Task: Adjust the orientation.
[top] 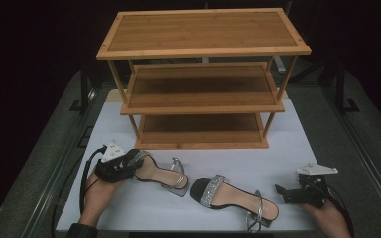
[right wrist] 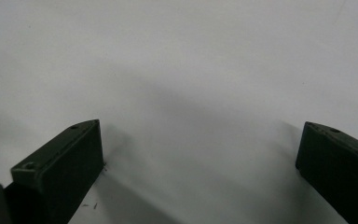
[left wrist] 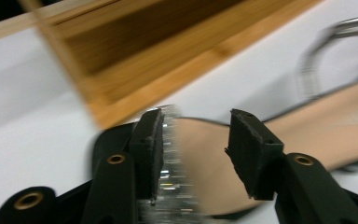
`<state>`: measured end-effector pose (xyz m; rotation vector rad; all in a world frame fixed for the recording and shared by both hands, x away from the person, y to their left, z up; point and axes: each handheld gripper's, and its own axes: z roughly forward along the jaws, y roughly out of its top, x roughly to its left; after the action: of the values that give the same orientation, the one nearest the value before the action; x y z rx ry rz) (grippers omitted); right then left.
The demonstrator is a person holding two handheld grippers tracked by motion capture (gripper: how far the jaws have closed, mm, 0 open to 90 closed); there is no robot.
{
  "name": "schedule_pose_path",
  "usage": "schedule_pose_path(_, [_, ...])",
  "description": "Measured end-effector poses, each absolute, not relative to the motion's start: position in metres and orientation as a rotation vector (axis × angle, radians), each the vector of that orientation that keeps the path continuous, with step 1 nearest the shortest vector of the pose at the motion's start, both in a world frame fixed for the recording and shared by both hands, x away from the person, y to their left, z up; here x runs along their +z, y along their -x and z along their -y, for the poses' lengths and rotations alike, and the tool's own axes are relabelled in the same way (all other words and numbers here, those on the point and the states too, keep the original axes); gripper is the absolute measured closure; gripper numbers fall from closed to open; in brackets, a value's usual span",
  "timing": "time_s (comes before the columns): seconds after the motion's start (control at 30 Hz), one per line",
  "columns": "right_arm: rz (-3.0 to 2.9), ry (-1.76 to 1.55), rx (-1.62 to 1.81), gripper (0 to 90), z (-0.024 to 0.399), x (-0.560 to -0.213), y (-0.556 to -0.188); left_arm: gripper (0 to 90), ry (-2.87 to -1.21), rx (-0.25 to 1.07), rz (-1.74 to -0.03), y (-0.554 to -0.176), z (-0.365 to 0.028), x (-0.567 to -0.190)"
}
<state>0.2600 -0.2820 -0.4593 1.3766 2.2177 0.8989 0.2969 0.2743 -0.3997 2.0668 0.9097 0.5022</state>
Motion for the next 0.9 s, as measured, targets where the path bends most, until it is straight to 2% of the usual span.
schedule_pose_path(0.1, [-2.217, -1.375, 0.899, 0.3, 0.282, -0.459, -0.260, 53.7, -2.064, 0.456, -0.853, -0.288, -0.267, -0.397])
schedule_pose_path(0.2, [-2.217, -1.375, 0.900, 0.2, 0.282, -0.459, -0.260, 54.2, -2.041, 0.341, -0.750, -0.275, -0.248, -0.394])
schedule_pose_path(0.43, [-2.217, -1.375, 0.900, 0.3, 0.282, -0.459, -0.260, 52.8, -2.040, 0.206, -0.638, -0.259, -0.220, -0.398])
schedule_pose_path(0.63, [-2.217, -1.375, 0.900, 0.3, 0.282, -0.459, -0.260, 52.5, -2.080, 0.173, -0.590, -0.256, -0.206, -0.405])
schedule_pose_path(0.77, [-2.217, -1.375, 0.900, 0.2, 0.282, -0.459, -0.260, 56.1, -2.099, 0.183, -0.585, -0.257, -0.204, -0.409])
schedule_pose_path(0.8, [-2.217, -1.375, 0.900, 0.2, 0.282, -0.459, -0.260, 59.7, -2.109, 0.188, -0.579, -0.257, -0.204, -0.410])
schedule_pose_path(0.83, [-2.217, -1.375, 0.900, 0.2, 0.282, -0.459, -0.260, 73.0, -2.113, 0.161, -0.565, -0.256, -0.204, -0.410])
schedule_pose_path(0.9, [-2.217, -1.375, 0.900, 0.3, 0.282, -0.459, -0.260, 82.5, -2.119, 0.167, -0.558, -0.255, -0.204, -0.409])
